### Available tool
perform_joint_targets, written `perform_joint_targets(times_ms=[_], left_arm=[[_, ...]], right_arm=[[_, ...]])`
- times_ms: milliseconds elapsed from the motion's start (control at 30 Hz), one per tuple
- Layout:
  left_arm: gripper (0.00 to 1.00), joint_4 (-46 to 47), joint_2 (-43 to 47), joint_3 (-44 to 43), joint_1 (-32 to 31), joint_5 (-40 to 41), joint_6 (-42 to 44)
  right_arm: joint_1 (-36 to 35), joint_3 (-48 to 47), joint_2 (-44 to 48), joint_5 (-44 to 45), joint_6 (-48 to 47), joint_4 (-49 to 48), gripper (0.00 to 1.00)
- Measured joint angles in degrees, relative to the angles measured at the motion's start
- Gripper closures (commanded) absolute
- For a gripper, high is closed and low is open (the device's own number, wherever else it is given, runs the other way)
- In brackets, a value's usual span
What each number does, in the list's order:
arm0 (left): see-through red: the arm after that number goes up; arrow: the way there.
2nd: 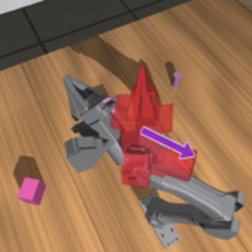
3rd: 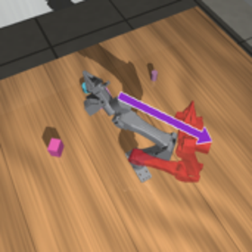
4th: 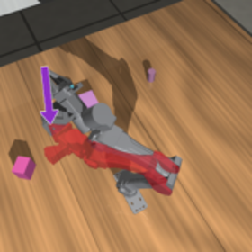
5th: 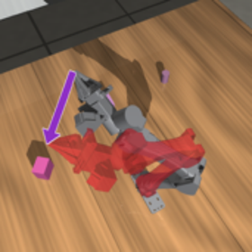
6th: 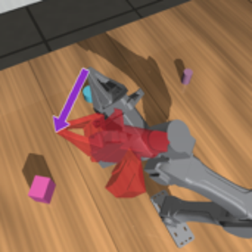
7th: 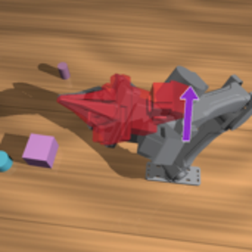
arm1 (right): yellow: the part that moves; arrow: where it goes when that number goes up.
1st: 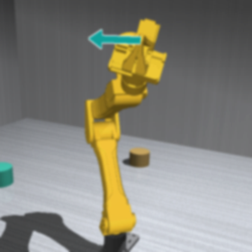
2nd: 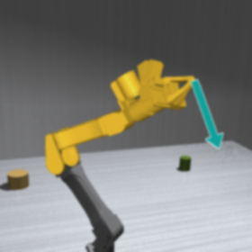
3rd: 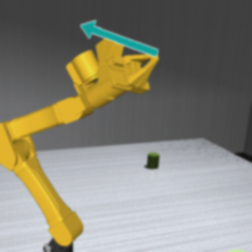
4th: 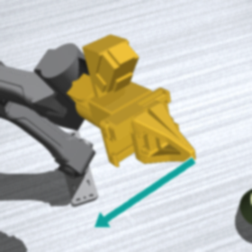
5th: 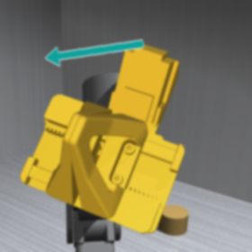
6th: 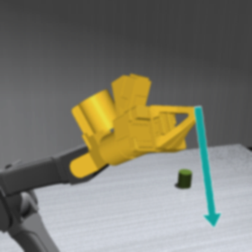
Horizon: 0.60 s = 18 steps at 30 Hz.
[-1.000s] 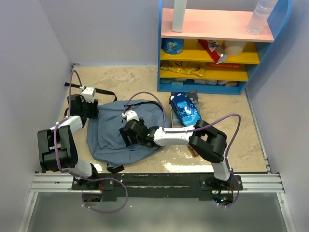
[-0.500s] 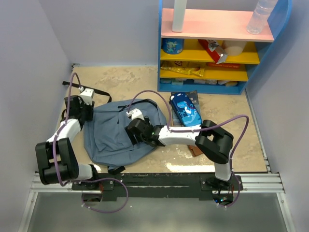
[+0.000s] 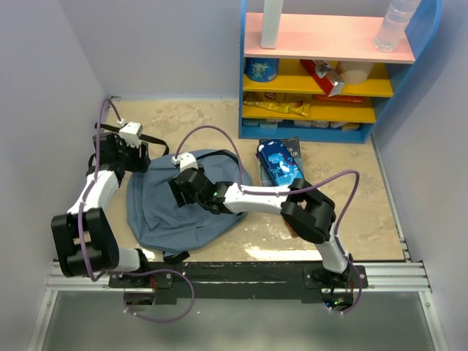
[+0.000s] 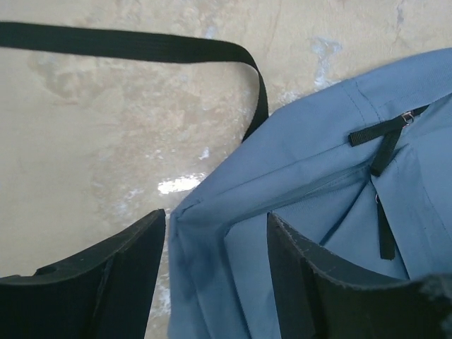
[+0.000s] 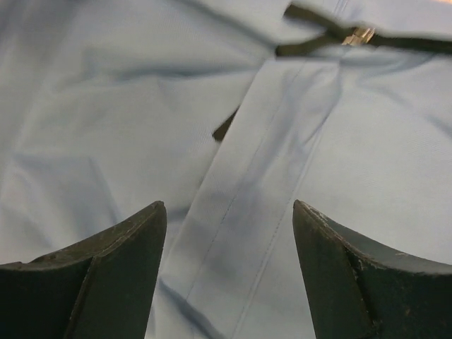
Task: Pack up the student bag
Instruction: Adjust the student bag at the center of the board.
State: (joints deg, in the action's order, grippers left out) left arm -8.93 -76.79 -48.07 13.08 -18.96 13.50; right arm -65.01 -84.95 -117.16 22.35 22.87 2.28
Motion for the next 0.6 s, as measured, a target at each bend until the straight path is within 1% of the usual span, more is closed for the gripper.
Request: perform_joint_targets(times_ms=[133,233,367,533,600], left_arm=[[0.37,2.34,-7.02,0.0,-1.11,-1.11,-1.07],[0.37,3.8,-10.54,0.17,-2.73,-1.18,-0.96],[0.39,6.05,-11.23,1.27,-3.65,-0.7,-0.24],[0.44,8.96,-11.26,4.07,-4.28,3.8,2.75],[0.48,9.81,-11.26,5.33,-4.44,5.6,4.02]], right_arm=[[-1.05,-0.13,-4.22,0.72,-0.22,0.28,0.27],[-1.81,-0.15,-6.32,2.21,-0.44,0.37,0.28],[-2.23,-0.24,-6.6,3.98,-0.66,0.02,0.29],[-2.19,1.18,-5.9,4.46,-0.94,-1.03,0.3],[-2.14,2.86,-4.74,4.72,-1.05,-1.66,0.3]])
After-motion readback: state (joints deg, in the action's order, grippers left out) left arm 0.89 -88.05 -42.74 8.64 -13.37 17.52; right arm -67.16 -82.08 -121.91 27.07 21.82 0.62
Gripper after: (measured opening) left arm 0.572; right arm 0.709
